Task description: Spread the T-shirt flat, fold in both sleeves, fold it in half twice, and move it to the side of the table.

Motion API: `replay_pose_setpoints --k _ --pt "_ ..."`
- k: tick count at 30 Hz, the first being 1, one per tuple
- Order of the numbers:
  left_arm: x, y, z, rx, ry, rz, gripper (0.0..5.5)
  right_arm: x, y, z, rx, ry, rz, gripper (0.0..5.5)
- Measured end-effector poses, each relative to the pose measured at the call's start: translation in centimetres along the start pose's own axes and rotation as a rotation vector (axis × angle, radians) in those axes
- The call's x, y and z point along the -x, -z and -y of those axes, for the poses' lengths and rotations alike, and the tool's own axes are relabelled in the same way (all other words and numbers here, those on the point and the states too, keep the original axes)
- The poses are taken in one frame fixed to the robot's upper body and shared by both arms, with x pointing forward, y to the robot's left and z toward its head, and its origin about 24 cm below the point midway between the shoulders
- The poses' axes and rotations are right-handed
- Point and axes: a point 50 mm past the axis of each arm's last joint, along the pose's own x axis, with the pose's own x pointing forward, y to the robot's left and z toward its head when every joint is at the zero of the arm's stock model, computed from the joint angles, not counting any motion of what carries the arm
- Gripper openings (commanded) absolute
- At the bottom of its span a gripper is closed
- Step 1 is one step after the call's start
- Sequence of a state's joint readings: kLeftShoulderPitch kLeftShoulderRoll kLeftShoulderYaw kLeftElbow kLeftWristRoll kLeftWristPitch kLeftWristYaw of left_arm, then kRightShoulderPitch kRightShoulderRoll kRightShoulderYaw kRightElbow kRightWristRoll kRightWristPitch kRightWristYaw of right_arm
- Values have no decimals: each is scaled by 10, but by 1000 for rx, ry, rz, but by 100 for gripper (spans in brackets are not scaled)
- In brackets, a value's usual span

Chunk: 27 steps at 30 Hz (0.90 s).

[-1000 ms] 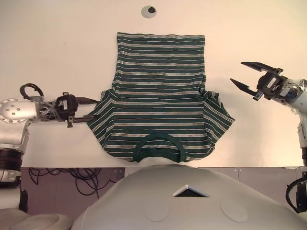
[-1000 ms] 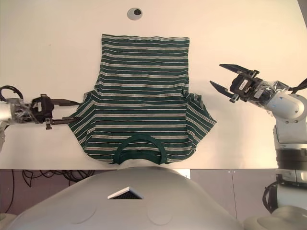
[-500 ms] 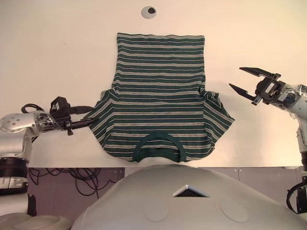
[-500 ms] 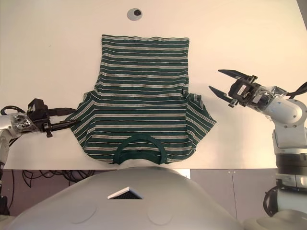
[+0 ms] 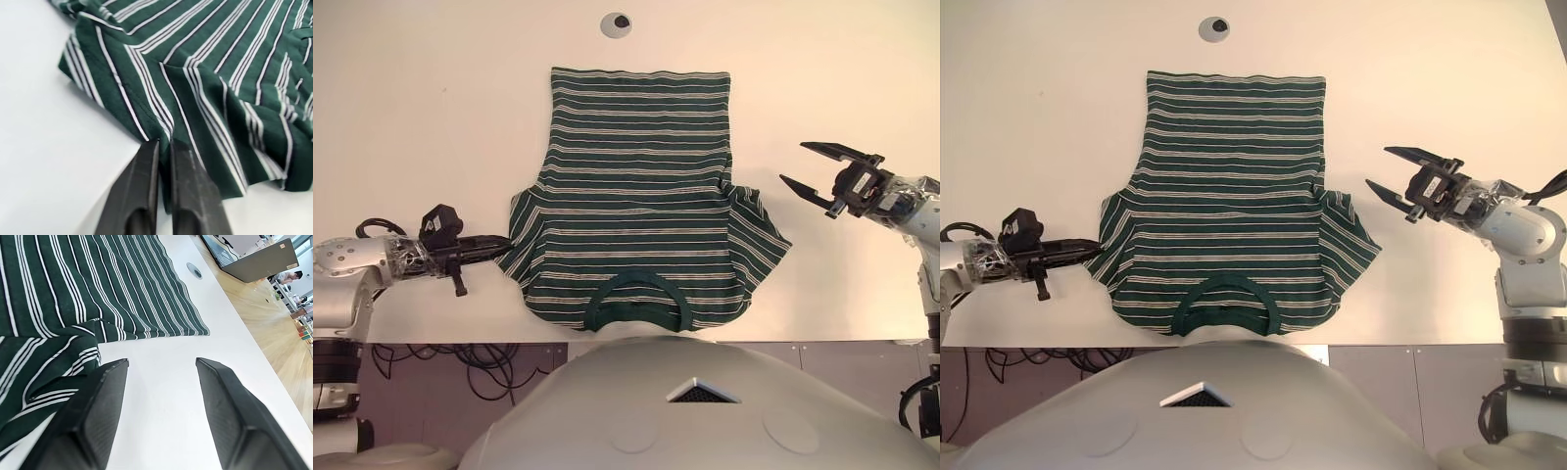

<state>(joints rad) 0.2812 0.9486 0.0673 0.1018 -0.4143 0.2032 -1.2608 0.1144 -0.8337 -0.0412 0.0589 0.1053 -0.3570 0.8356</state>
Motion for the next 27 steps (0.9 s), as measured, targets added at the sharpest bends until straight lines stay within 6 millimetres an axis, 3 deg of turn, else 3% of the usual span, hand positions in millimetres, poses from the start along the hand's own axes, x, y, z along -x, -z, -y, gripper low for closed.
replay_pose_setpoints --k 5,12,18,27 --pt "-2 -7 -2 4 -35 37 1 0 0 0 0 0 0 256" --pt "-4 -44 -3 43 -11 288 1 0 1 0 -3 -1 -2 256" --pt "-14 -45 4 47 77 313 1 1 2 0 -8 -3 -4 256" --pt "-48 -38 13 39 226 369 1 1 3 -3 -17 -6 -4 256"
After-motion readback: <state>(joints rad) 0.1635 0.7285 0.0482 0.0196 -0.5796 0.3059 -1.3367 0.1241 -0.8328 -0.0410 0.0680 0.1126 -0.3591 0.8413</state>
